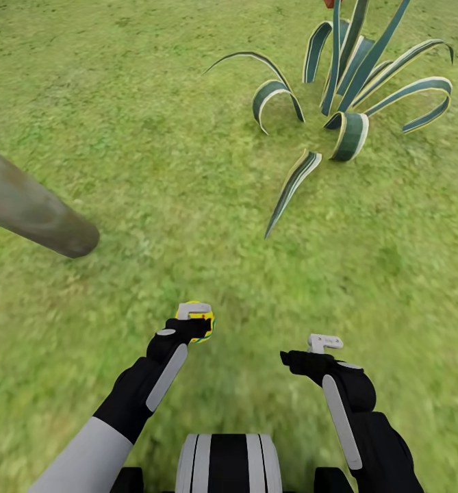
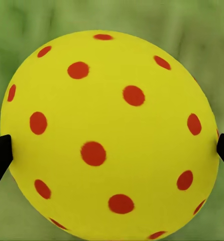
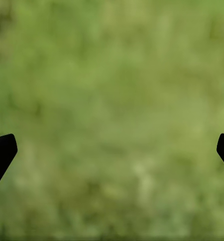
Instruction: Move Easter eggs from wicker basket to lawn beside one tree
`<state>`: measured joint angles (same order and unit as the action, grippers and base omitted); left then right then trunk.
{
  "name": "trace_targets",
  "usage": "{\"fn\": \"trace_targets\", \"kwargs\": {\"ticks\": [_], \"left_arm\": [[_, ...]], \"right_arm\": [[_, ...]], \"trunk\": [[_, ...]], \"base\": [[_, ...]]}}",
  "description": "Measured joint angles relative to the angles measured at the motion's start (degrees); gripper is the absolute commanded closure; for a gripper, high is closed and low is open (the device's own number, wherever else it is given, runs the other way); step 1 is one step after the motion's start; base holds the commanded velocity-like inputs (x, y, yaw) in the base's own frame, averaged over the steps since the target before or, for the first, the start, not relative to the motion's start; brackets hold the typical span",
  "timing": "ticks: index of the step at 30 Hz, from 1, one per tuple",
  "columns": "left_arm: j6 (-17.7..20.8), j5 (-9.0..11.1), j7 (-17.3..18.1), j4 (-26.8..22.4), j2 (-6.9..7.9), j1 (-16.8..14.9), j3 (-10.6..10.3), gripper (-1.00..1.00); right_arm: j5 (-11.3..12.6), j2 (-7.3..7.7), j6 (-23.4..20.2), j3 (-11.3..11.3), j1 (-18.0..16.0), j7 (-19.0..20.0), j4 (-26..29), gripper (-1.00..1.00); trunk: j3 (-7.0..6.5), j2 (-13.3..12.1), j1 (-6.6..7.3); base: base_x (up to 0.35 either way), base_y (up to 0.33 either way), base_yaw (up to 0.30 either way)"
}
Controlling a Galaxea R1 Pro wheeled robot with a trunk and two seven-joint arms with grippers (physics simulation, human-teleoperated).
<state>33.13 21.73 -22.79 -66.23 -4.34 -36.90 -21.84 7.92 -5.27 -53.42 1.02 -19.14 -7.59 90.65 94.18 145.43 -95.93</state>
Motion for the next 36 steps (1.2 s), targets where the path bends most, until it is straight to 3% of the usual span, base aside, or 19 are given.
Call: {"fn": "trace_targets", "kwargs": {"ticks": [8, 36], "left_arm": [[-0.16, -0.09, 0.19, 0.07, 0.00, 0.00, 0.06, -1.00], [-0.06, 0.25, -0.07, 1.97, 0.01, 0.02, 0.07, -1.00]], "right_arm": [[0.00, 0.00, 0.00, 0.00, 0.00, 0.00, 0.00, -1.00], [0.00, 0.00, 0.00, 0.00, 0.00, 0.00, 0.00, -1.00]], "trunk": [[0.00, 0.00, 0.00], [-6.19, -0.38, 0.72]], "base": [[0.000, 0.000, 0.000], [0.000, 0.000, 0.000]]}}
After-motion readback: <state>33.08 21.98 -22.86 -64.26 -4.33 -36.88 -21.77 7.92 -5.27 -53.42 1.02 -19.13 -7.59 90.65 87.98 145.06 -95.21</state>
